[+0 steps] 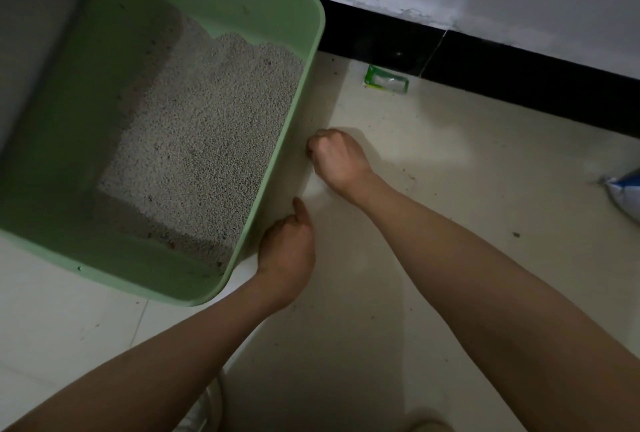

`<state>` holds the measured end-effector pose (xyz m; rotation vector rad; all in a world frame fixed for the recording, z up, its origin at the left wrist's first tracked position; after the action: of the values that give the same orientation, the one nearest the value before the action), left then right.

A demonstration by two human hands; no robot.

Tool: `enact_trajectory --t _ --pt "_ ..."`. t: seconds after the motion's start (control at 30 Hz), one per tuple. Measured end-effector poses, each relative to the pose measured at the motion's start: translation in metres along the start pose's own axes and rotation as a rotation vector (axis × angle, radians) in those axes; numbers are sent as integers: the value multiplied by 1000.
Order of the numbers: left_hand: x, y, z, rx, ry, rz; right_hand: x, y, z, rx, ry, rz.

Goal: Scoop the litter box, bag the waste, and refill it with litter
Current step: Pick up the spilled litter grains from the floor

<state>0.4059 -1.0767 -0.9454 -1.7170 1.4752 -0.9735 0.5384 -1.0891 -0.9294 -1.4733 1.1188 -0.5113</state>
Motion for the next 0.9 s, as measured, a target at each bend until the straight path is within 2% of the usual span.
enact_trajectory --t 0.1,0.23,0.4,0.47,0.67,0.8,0.9 --pt "1 -2 -3 -4 37 88 -3 1 -1 -24 -9 -52" --pt "5 -4 -4 -36 68 128 -15 -6 -8 25 -104 -43" --pt "3 2 -10 -51 62 89 -5 15 -28 -77 -162 -78" --pt "5 8 -15 -58 66 68 2 20 -40 -41 -191 -48" --pt "5 2 -17 -50 87 94 27 10 -46 84 -1 180" --pt "4 -12 -15 44 136 263 20 4 -28 25 45 95" --pt "6 -19 -9 144 217 282 13 1 -19 40 65 64"
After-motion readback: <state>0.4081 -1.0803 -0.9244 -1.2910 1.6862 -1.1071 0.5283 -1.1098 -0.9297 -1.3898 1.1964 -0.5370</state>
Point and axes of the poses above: each hand's wrist, its own z-axis towards the middle knuckle, its own y-axis out of the palm, x = y × z, the point moved 8 cm from there along z, towards the middle knuckle, and after that the axes turned 12 degrees about y, right-handed, at the moved point
